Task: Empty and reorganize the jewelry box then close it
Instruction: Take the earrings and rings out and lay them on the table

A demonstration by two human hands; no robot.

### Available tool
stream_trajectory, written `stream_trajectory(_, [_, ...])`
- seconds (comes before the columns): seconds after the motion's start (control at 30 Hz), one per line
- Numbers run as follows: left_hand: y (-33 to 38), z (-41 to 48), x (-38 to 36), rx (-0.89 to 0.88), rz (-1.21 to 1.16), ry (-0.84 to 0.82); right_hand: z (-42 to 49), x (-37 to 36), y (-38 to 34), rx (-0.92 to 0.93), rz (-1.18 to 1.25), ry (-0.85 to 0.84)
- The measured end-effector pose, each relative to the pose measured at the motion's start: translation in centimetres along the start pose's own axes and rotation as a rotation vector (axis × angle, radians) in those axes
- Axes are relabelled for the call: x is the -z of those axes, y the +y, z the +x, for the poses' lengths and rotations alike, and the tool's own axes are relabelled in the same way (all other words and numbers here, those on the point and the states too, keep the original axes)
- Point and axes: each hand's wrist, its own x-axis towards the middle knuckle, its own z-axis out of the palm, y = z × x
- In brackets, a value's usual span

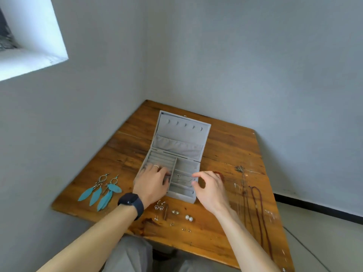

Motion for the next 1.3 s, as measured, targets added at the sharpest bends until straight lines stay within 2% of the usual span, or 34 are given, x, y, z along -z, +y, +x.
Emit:
stream_trajectory(0.2, [-0.1,-1.3,-2.2,0.138,-0.143,0.183,3.8,-2.3,-1.8,0.156,-0.172,-0.101])
stream_trajectory(0.63, [-0.7,-1.3,-2.2,0.132,-0.137,0.137,5.6,-2.6,-3.5,0.225,-0.382,-0.367])
stream_trajectory(0.77, [-0.7,-1.2,-1.9,0.129,-0.140,0.117,5.3,-0.9,-3.8,0.222,-0.283,-0.348])
stream_trajectory(0.87, [-0.9,-1.1,-1.6,0.127,-0.149,0.087,4.8,1.1,-4.1,0.134,-0.100,-0.303])
stream_trajectory(1.03, [-1.1,0.4,-0.1,0.136,-0.153,-0.075,3.4,4.3,-4.1,0.032,0.125,-0.160])
stream_trajectory(1.1, [-0.7,1.5,0.7,0.109,-0.151,-0.068,2.7,5.2,-4.0,0.017,0.222,-0.090])
stream_trajectory(1.2, [1.1,2.8,1.2,0.043,-0.026,-0.042,1.1,6.1,-3.7,0.003,0.376,-0.018])
stream_trajectory(1.3, [3.4,3.7,0.5,0.000,0.242,-0.109,-0.8,6.8,-2.7,-0.027,0.483,0.035])
